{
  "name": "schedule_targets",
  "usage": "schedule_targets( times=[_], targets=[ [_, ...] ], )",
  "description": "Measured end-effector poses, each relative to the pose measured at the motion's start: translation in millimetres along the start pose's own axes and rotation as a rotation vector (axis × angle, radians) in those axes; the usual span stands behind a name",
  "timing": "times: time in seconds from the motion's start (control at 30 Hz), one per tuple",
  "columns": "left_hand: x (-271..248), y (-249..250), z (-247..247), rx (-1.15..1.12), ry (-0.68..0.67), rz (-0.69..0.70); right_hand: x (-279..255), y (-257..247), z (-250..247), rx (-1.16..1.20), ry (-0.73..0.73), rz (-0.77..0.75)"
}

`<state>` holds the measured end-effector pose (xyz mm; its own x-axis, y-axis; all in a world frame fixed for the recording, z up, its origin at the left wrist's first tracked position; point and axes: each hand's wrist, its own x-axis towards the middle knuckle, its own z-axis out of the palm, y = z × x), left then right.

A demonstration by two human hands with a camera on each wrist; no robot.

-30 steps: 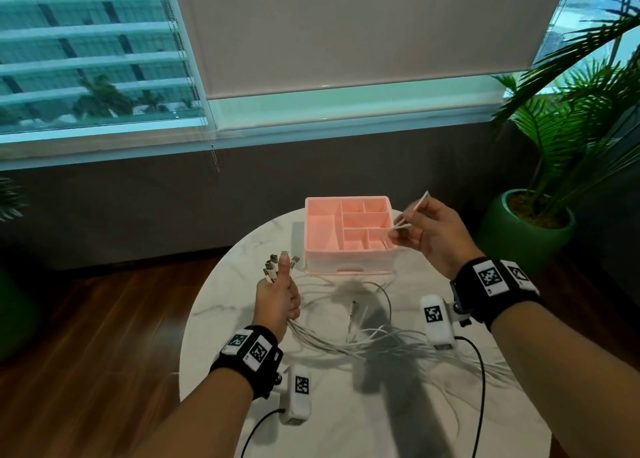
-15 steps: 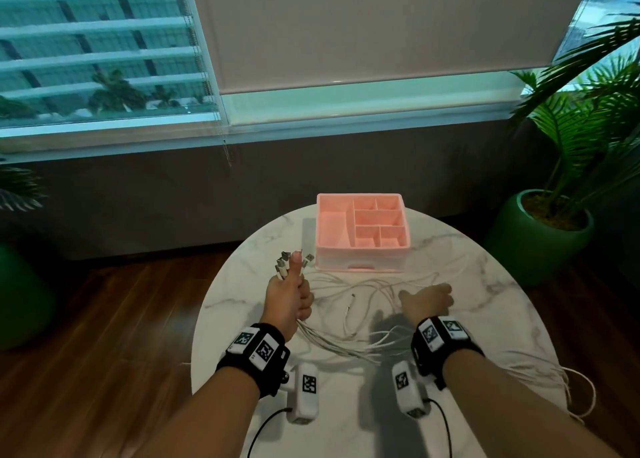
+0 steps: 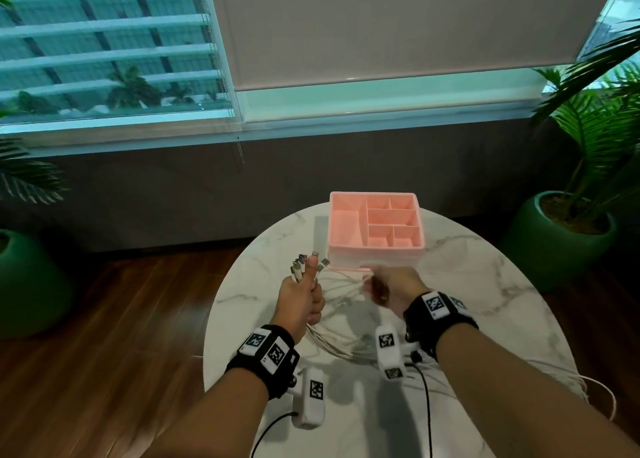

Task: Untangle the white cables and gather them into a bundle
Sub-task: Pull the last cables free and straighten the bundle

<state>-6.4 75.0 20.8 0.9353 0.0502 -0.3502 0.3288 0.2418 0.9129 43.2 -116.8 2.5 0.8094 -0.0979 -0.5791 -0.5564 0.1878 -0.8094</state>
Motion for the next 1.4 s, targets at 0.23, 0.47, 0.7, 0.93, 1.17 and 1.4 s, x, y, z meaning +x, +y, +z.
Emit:
schedule_targets(
  times=[0.23, 0.47, 0.7, 0.93, 1.17, 1.4],
  targets=[
    [10.1, -17.1, -5.7, 0.068, 0.057, 0.004, -84.3, -129.8, -3.0, 0.145, -0.246, -0.497],
    [15.7, -16.4, -3.7, 0.026, 0.098, 0.001, -118.5, -180.0, -42.8, 0.092, -0.236, -0.983],
    [20.0, -11.5, 2.0, 0.009, 0.122, 0.008, -66.7, -136.0, -95.7, -0.146, 0.145, -0.66],
    [15.7, -6.6, 10.9, -0.008, 0.111, 0.032, -72.4, -141.5, -114.2, 0.097, 0.249, -0.717],
    [18.8, -7.4, 13.9, 0.013, 0.088, 0.041, -51.7, -104.2, -144.8, -0.434, 0.412, -0.567],
    [28.4, -16.7, 16.0, 0.088, 0.097, -0.002, -17.4, -46.3, -183.7, -1.295, 0.349, -0.031]
  ],
)
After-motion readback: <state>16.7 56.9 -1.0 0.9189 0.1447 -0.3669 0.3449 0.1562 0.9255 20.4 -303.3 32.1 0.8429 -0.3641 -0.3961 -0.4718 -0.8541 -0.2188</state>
